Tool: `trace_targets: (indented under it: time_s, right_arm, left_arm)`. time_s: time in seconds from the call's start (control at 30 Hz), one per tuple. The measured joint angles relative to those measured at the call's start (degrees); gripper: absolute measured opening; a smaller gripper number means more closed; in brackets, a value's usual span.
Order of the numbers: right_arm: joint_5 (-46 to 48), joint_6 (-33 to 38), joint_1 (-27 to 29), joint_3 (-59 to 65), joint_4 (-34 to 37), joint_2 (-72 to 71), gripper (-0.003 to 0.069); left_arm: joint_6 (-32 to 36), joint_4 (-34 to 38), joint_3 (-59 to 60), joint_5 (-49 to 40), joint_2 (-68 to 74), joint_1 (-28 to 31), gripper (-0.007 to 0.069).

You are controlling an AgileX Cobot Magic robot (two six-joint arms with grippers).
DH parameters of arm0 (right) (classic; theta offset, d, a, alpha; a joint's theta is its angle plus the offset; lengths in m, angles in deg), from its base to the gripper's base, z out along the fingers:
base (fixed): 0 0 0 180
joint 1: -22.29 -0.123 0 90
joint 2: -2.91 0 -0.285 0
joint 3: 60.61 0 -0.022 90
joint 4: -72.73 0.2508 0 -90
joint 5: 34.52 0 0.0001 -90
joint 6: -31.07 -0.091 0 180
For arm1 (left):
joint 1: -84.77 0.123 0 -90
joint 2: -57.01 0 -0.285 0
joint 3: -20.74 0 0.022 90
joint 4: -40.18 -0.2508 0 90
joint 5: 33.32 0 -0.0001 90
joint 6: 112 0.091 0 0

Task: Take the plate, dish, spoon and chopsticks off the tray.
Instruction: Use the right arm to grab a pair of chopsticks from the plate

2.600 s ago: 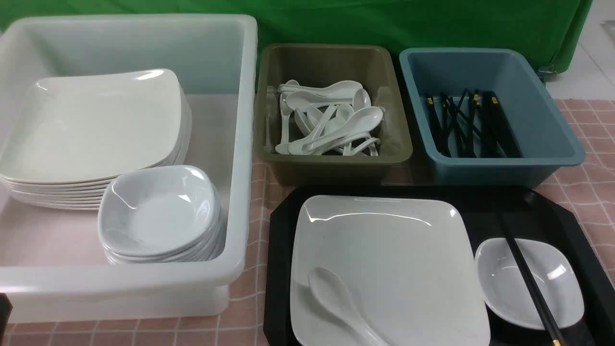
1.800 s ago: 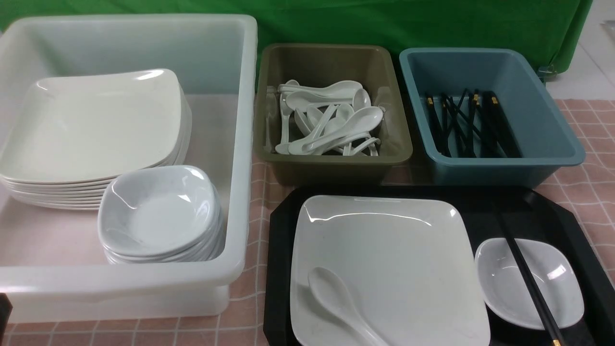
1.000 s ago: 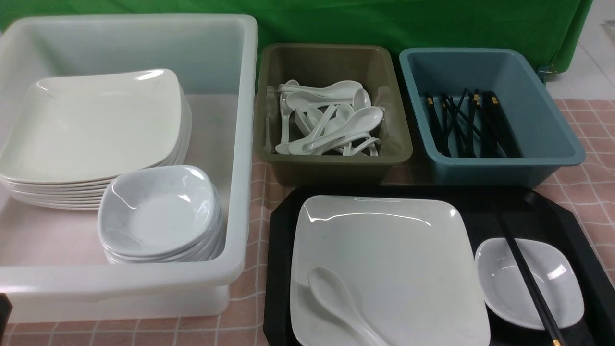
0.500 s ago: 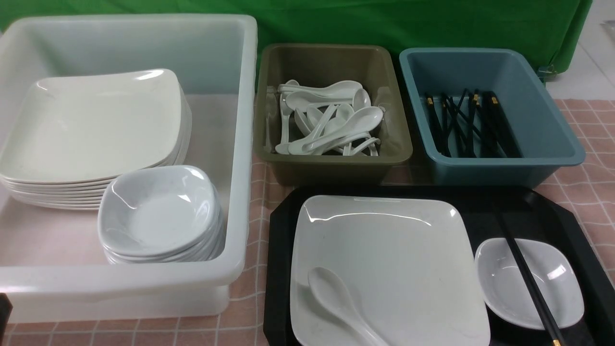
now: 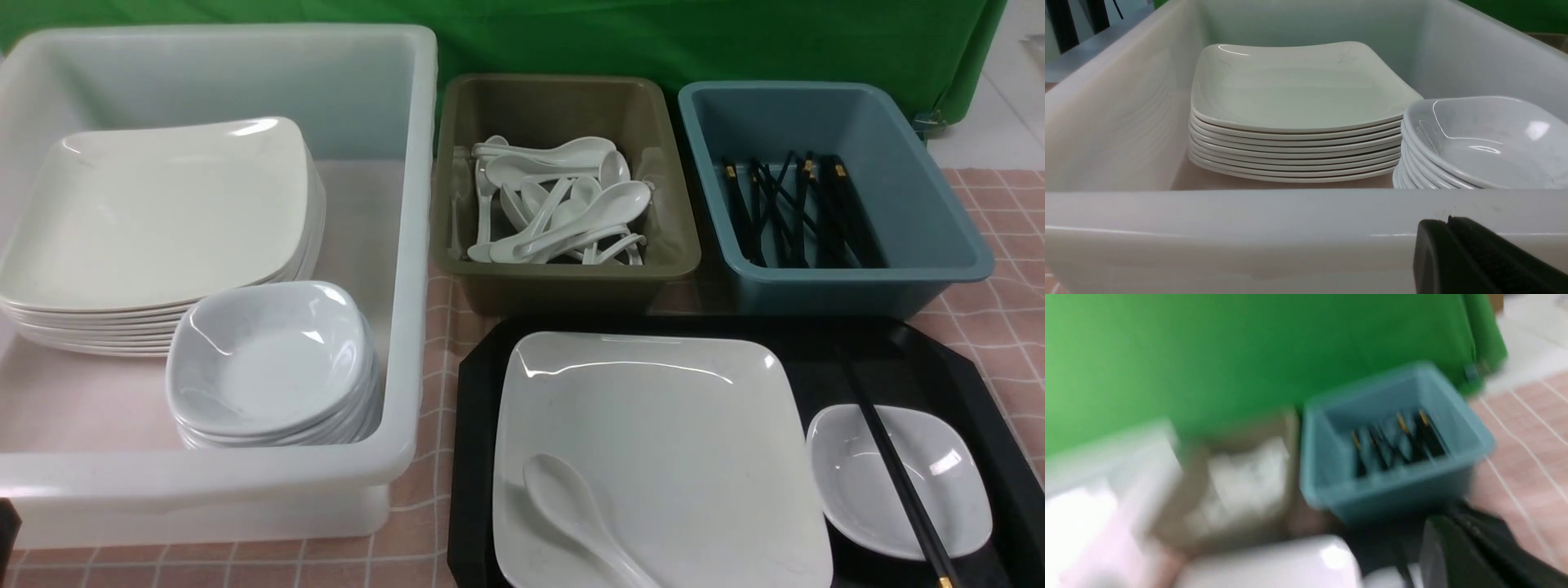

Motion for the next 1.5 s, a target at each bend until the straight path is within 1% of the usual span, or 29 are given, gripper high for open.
trace_targets:
  time_s: [0.07, 0.13, 0.17, 0.23, 0.3, 0.33, 0.37, 0.4, 0.43, 0.47, 0.57, 0.63, 0.73, 0.87, 1.17, 1.3, 1.37, 1.4, 1.5]
  right_arm:
    - [7.6, 4.6, 0.0, -4.6, -0.3, 7.4, 0.003]
    - [14.6, 6.9, 0.0, -8.2, -0.4, 15.4, 0.003]
    - [19.0, 8.1, 0.0, -10.0, -0.5, 21.7, 0.0034]
    - [22.4, 9.9, 0.0, -11.7, -0.6, 29.3, 0.0051]
    - [24.0, 11.2, 0.0, -13.1, -0.4, 37.2, 0.0099]
    - [24.1, 11.2, 0.0, -13.3, -0.3, 38.0, 0.0105]
    - [25.4, 12.1, -0.1, -14.9, 0.6, 43.8, 0.0174]
    - [26.1, 12.8, -0.2, -16.2, 1.2, 46.9, 0.0218]
    - [26.2, 13.0, -0.3, -16.5, 1.3, 47.4, 0.0218]
    - [26.5, 13.9, -1.1, -18.9, 1.5, 51.7, 0.0286]
    - [26.5, 15.2, -2.8, -22.7, 1.4, 57.5, 0.0367]
    - [26.5, 15.7, -4.2, -25.4, -0.2, 61.7, 0.0389]
    - [26.4, 15.7, -5.5, -27.6, -3.1, 66.8, 0.0398]
    - [26.1, 15.7, -5.9, -28.2, -5.4, 72.1, 0.04]
    - [23.7, 15.8, -5.9, -28.2, -6.3, 76.4, 0.0398]
    - [21.6, 16.5, -5.9, -28.1, -6.3, 77.6, 0.036]
    - [20.4, 17.0, -5.9, -28.0, -6.3, 78.4, 0.0313]
    - [20.4, 17.0, -5.9, -28.0, -6.3, 78.5, 0.0309]
    - [20.1, 17.3, -5.9, -28.0, -6.3, 78.9, 0.023]
  left_arm:
    - [0.0, 0.0, 0.0, 0.0, 0.0, 0.0, 0.0005]
    - [0.0, 0.0, 0.0, 0.0, 0.0, 0.0, 0.0005]
    - [0.0, 0.0, 0.0, 0.0, 0.0, 0.0, 0.0005]
    - [0.0, 0.0, 0.0, 0.0, 0.0, 0.0, 0.0005]
    - [0.0, 0.0, 0.0, 0.0, 0.0, 0.0, 0.0005]
    - [0.0, 0.0, 0.0, 0.0, 0.0, 0.0, 0.0005]
    - [0.0, 0.0, 0.0, 0.0, 0.0, 0.0, 0.0005]
    - [0.0, 0.0, 0.0, 0.0, 0.0, 0.0, 0.0005]
    - [0.0, 0.0, 0.0, 0.0, 0.0, 0.0, 0.0005]
    - [0.0, 0.0, 0.0, 0.0, 0.0, 0.0, 0.0005]
    - [0.0, 0.0, 0.0, 0.0, 0.0, 0.0, 0.0005]
    - [0.0, 0.0, 0.0, 0.0, 0.0, 0.0, 0.0005]
    - [0.0, 0.0, 0.0, 0.0, 0.0, 0.0, 0.0005]
    - [0.0, 0.0, 0.0, 0.0, 0.0, 0.0, 0.0005]
    - [0.0, 0.0, 0.0, 0.0, 0.0, 0.0, 0.0005]
    - [0.0, 0.0, 0.0, 0.0, 0.0, 0.0, 0.0005]
    - [0.0, 0.0, 0.0, 0.0, 0.0, 0.0, 0.0005]
    - [0.0, 0.0, 0.0, 0.0, 0.0, 0.0, 0.0005]
    - [0.0, 0.0, 0.0, 0.0, 0.0, 0.0, 0.0005]
